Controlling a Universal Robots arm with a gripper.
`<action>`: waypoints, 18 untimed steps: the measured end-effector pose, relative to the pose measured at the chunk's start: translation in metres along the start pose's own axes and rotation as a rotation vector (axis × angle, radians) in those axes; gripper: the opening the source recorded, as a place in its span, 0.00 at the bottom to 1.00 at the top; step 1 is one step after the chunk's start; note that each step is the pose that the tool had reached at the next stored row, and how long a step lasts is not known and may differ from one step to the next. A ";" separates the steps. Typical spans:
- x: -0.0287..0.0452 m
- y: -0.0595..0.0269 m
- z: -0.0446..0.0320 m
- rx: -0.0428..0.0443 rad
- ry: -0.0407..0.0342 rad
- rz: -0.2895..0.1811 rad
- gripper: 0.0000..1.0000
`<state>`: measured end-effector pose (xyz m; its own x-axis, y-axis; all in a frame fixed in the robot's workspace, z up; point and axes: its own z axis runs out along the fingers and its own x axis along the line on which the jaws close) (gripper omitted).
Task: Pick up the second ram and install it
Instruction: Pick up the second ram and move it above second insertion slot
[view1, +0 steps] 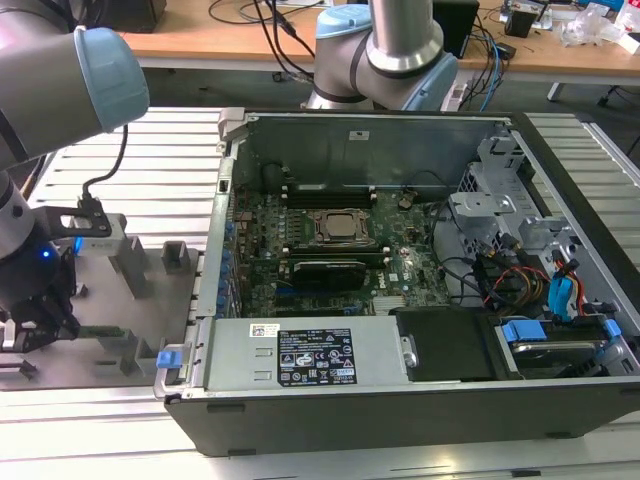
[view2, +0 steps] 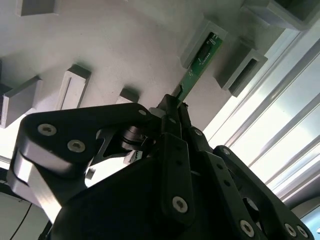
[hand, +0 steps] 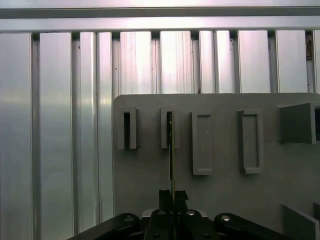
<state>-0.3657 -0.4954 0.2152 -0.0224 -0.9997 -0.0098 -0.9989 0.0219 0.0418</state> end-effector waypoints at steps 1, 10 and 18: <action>0.0000 0.0000 -0.0003 -0.0001 0.0001 0.000 0.14; -0.0001 0.0002 -0.0061 -0.0002 0.0002 0.000 0.14; -0.0003 0.0006 -0.0135 -0.0002 0.0002 0.000 0.14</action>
<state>-0.3657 -0.4952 0.2288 -0.0224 -0.9997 -0.0097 -0.9989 0.0219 0.0420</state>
